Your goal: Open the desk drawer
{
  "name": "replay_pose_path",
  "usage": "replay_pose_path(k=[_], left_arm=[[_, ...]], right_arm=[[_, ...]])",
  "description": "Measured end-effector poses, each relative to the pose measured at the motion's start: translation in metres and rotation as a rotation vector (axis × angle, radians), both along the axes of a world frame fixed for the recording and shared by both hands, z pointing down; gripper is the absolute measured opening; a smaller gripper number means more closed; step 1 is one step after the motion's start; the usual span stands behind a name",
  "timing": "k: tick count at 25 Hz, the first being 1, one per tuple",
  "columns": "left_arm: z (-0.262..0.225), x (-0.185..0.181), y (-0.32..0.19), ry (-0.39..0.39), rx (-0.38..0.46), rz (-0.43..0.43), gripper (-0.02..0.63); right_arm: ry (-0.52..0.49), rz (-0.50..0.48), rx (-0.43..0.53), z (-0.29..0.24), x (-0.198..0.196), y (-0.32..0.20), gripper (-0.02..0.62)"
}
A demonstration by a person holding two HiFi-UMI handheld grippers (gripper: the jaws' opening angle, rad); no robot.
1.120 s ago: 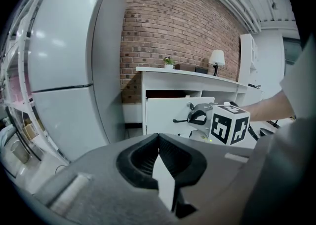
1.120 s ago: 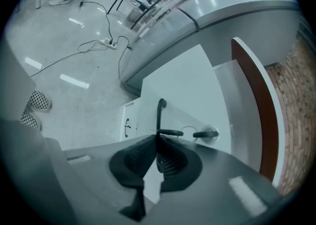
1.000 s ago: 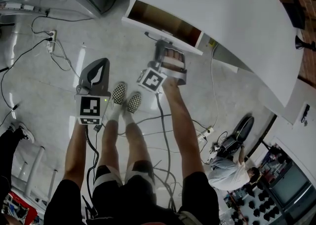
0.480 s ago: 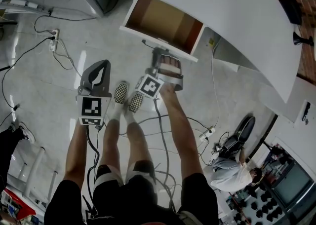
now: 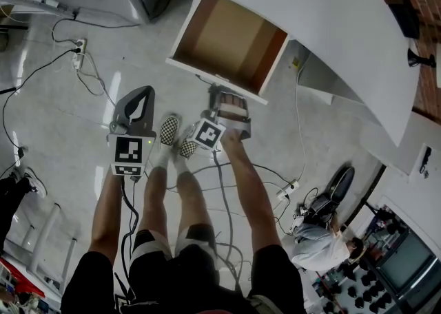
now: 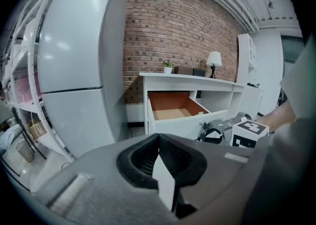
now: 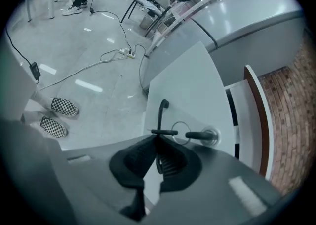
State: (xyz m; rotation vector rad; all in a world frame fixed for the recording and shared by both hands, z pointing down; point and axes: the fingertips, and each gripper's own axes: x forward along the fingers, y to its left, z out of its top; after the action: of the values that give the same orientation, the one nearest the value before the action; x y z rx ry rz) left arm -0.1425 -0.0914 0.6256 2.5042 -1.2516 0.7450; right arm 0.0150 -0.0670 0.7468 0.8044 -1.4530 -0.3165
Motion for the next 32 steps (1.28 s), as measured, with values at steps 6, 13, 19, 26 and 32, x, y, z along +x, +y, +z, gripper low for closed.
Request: replay_pose_path(k=[6,13,19,26,32], left_arm=[[0.001,-0.002,0.003,-0.006,-0.002,0.0,0.011],[0.005,-0.003,0.001,-0.013,-0.012,0.0,0.011],[0.007,0.002,0.004,-0.013,-0.023,0.001,0.011],[0.006,0.007,0.001,-0.027,-0.028,0.012,0.011],[0.007,0.01,0.008,-0.045,-0.036,0.017,0.011]], right_arm=[[0.001,-0.009,-0.02,0.013,-0.011,0.02,0.017],[0.006,0.002,-0.019,0.018,-0.009,0.026,0.015],[0.011,0.004,-0.013,0.019,-0.008,0.028,0.015],[0.007,0.038,0.036,0.02,-0.007,0.026,0.02],[-0.047,0.082,0.032,0.022,-0.004,0.033,0.142]])
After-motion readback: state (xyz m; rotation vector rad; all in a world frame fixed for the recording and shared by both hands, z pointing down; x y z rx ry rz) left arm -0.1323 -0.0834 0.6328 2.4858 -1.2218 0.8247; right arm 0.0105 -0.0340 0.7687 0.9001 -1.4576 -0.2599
